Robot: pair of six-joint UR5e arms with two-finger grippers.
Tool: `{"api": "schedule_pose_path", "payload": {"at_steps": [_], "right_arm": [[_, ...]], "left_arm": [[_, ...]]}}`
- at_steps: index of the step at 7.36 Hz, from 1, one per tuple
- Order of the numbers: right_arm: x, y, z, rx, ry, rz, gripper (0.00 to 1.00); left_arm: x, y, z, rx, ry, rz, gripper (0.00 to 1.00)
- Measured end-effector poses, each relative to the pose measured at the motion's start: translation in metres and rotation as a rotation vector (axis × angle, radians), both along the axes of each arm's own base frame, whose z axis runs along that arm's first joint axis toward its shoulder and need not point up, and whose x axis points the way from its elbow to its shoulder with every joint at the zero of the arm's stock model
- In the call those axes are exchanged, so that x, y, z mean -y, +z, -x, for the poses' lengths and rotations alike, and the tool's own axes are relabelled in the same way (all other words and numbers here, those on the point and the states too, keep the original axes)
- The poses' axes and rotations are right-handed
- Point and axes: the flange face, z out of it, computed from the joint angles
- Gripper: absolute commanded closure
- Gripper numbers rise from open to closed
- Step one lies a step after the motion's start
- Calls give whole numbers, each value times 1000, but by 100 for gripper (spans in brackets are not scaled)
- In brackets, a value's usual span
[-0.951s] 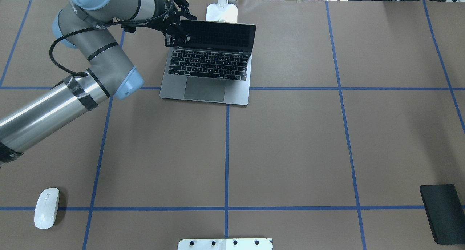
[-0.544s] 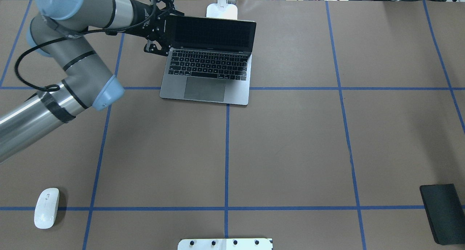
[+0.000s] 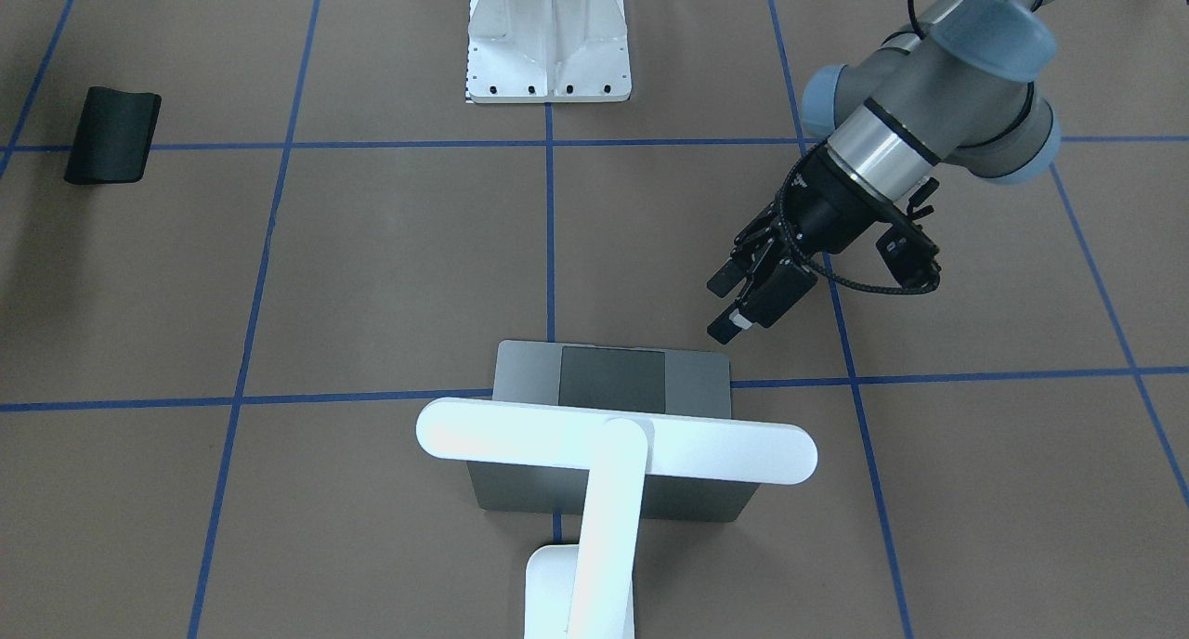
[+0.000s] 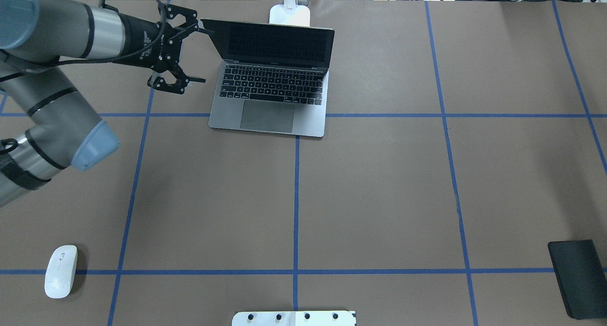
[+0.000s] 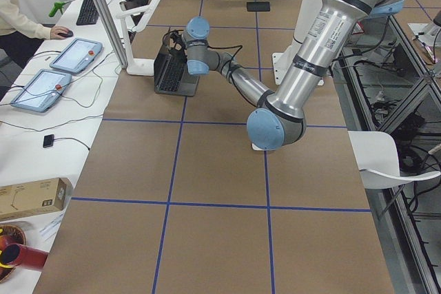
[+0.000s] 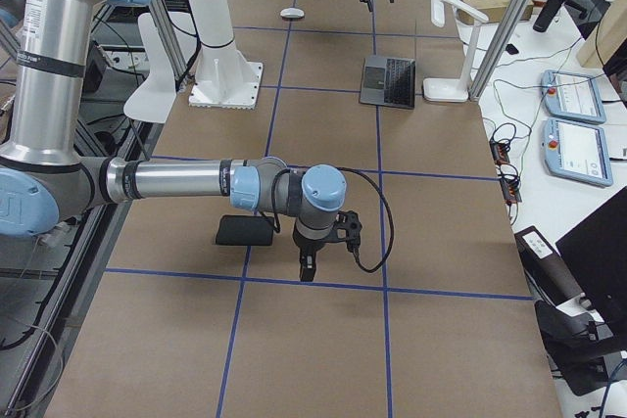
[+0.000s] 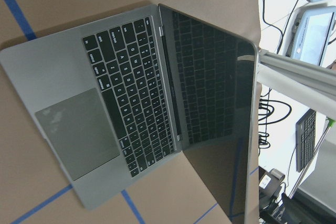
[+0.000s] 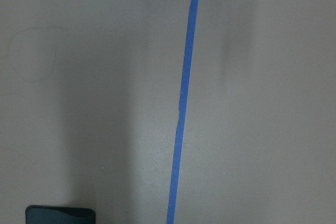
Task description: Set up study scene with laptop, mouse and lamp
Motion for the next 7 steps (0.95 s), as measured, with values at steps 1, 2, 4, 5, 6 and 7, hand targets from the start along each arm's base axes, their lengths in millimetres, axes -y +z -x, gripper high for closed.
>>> {"api": "schedule_pose_path", "payload": {"at_steps": [1,2,4,5,6,7], "right_arm": [[-1,3,0,-1,-1,5,0],[-2,6,0,-1,0,13,0],[-4,12,0,4,1,28,0],[-4,16,0,4,0,34,0],[-4,18,0,2,-3,36,0],[-4,20,0,-1,-6,36,0]], "left_arm": [[-5,13,17,24,25,-32,5],[-5,29,38,55,47,-68,5],[-2,70,88,134,93,-159,5],[0,91,112,178,110,-200,5],[0,113,133,226,128,-244,5],[-2,138,152,282,147,-294,5]]}}
